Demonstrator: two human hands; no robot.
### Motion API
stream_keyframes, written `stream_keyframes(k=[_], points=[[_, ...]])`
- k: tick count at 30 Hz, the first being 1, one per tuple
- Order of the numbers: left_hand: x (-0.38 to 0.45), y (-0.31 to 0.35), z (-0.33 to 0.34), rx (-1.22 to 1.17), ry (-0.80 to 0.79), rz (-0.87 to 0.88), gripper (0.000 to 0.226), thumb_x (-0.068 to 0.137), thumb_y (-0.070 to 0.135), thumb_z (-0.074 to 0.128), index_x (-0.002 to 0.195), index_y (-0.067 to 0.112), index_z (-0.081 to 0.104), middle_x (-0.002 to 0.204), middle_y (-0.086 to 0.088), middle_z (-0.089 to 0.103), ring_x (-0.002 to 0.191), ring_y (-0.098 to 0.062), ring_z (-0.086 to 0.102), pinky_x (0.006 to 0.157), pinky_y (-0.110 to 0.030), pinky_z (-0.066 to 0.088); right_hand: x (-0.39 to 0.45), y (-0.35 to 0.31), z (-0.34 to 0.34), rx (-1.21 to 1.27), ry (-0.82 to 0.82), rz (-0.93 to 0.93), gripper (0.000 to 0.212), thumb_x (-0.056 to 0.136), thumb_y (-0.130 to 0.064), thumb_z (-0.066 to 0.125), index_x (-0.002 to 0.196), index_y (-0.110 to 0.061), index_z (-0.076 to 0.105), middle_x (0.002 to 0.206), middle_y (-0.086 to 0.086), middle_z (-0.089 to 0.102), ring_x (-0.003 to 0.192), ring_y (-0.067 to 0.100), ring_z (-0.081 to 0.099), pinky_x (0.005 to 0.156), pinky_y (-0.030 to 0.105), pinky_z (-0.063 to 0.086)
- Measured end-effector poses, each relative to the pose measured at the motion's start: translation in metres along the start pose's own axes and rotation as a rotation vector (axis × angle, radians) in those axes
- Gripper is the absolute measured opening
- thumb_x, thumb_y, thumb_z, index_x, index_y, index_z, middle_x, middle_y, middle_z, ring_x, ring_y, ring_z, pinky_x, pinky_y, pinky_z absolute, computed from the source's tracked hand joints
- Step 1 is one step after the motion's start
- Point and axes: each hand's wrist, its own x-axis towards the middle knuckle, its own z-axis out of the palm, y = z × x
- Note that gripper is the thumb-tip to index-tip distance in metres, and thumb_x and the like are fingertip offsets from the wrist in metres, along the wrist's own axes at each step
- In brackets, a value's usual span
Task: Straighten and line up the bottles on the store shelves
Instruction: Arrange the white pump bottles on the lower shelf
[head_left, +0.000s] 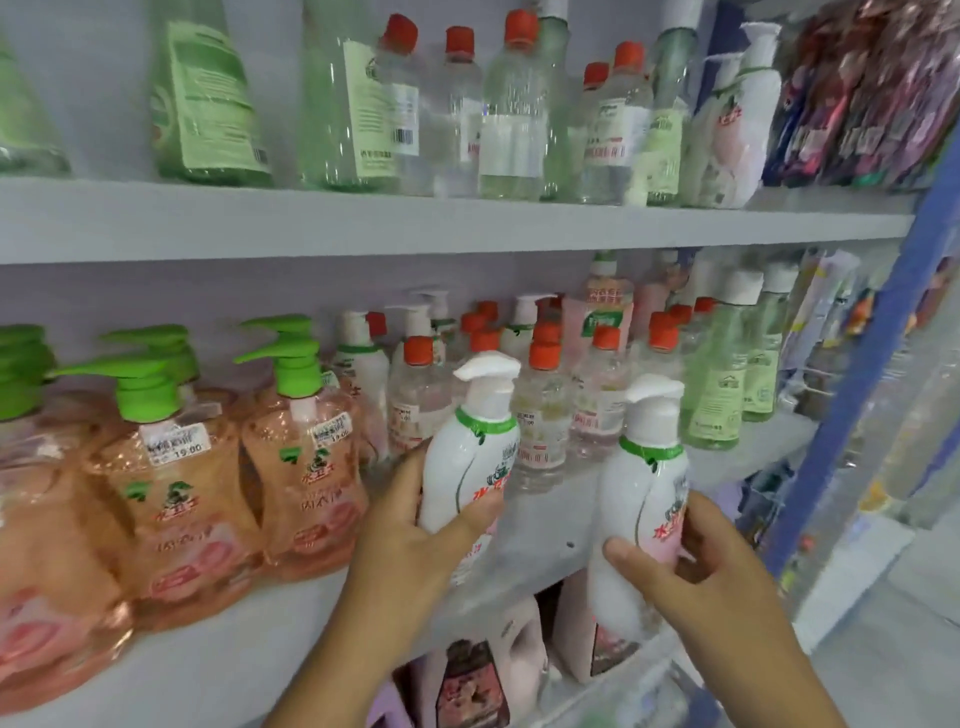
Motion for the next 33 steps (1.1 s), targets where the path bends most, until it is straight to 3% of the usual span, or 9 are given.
stream_keyframes(k=[5,8,11,15,18,20,24,30,33], points=[[0.019,-0.01,0.029,0.146,0.155,0.019,0.04,0.08,0.038,0.082,0.112,0.053,0.062,0.112,0.023,0.065,0.099,0.011,0.062,0.078,-0.008,0.045,0.066,0.012,-0.011,0.057,-0.108,-0.066,0.045,0.074,-0.022,0.087,0.112,-0.036,0.069,0.1,-0.018,0.076,0.091,0.004,0.071,0.081,0.03,0.055],[0.026,-0.012,0.038,0.218,0.197,0.002,0.049,0.075,0.056,0.076,0.121,0.059,0.058,0.121,0.024,0.064,0.108,0.005,0.061,0.088,-0.021,0.049,0.1,0.02,-0.014,0.092,-0.142,-0.117,0.045,0.074,-0.021,0.087,0.112,-0.036,0.069,0.099,-0.02,0.075,0.086,0.0,0.07,0.074,0.027,0.054],[0.036,-0.016,0.051,0.227,0.303,-0.03,0.052,0.077,0.042,0.081,0.119,0.06,0.057,0.119,0.024,0.068,0.102,0.01,0.064,0.078,-0.008,0.05,0.133,0.031,-0.012,0.115,-0.217,-0.171,0.043,0.074,-0.02,0.088,0.109,-0.035,0.067,0.097,-0.027,0.072,0.085,-0.004,0.068,0.068,0.018,0.052],[0.043,-0.018,0.067,0.273,0.417,-0.057,0.057,0.081,0.024,0.084,0.118,0.056,0.054,0.103,0.031,0.072,0.095,0.017,0.063,0.071,-0.001,0.047,0.161,0.052,-0.008,0.105,-0.305,-0.18,0.052,0.068,-0.036,0.089,0.111,-0.043,0.062,0.105,-0.026,0.069,0.094,-0.009,0.064,0.077,0.022,0.049],[0.045,-0.017,0.075,0.375,0.483,-0.087,0.052,0.084,0.033,0.08,0.118,0.059,0.049,0.093,0.04,0.069,0.091,0.023,0.06,0.069,0.001,0.044,0.169,0.064,-0.003,-0.079,-0.261,-0.347,0.058,0.062,-0.048,0.086,0.114,-0.047,0.059,0.112,-0.02,0.056,0.097,-0.002,0.054,0.071,0.007,0.045],[0.043,-0.015,0.079,0.503,0.522,-0.109,0.047,0.084,0.048,0.075,0.117,0.063,0.045,0.099,0.032,0.067,0.089,0.018,0.06,0.066,-0.003,0.044,0.17,0.068,0.001,-0.174,-0.182,-0.466,0.072,0.059,-0.053,0.084,0.126,-0.036,0.063,0.11,-0.016,0.038,0.096,0.0,0.043,0.071,0.002,0.042],[0.038,-0.019,0.08,0.596,0.538,-0.112,0.045,0.083,0.051,0.073,0.117,0.056,0.045,0.101,0.034,0.064,0.09,0.019,0.059,0.07,-0.006,0.042,0.174,0.075,0.0,-0.108,-0.231,-0.375,0.095,0.053,-0.077,0.067,0.136,-0.03,0.055,0.109,-0.018,0.031,0.101,0.013,0.058,0.078,0.024,0.052],[0.034,-0.02,0.078,0.54,0.472,-0.156,0.048,0.087,0.025,0.078,0.124,0.044,0.055,0.104,0.04,0.067,0.096,0.013,0.065,0.077,-0.006,0.051,0.178,0.085,-0.004,0.028,-0.343,-0.34,0.079,0.063,-0.039,0.093,0.121,-0.039,0.041,0.117,-0.024,0.038,0.09,0.009,0.055,0.073,0.007,0.046],[0.036,-0.022,0.081,0.601,0.516,-0.134,0.049,0.087,0.022,0.079,0.122,0.046,0.054,0.099,0.048,0.062,0.093,0.017,0.064,0.074,-0.003,0.05,0.18,0.084,-0.003,-0.001,-0.352,-0.313,0.072,0.065,-0.045,0.09,0.116,-0.039,0.039,0.117,-0.018,0.036,0.095,0.007,0.056,0.077,0.012,0.048]])
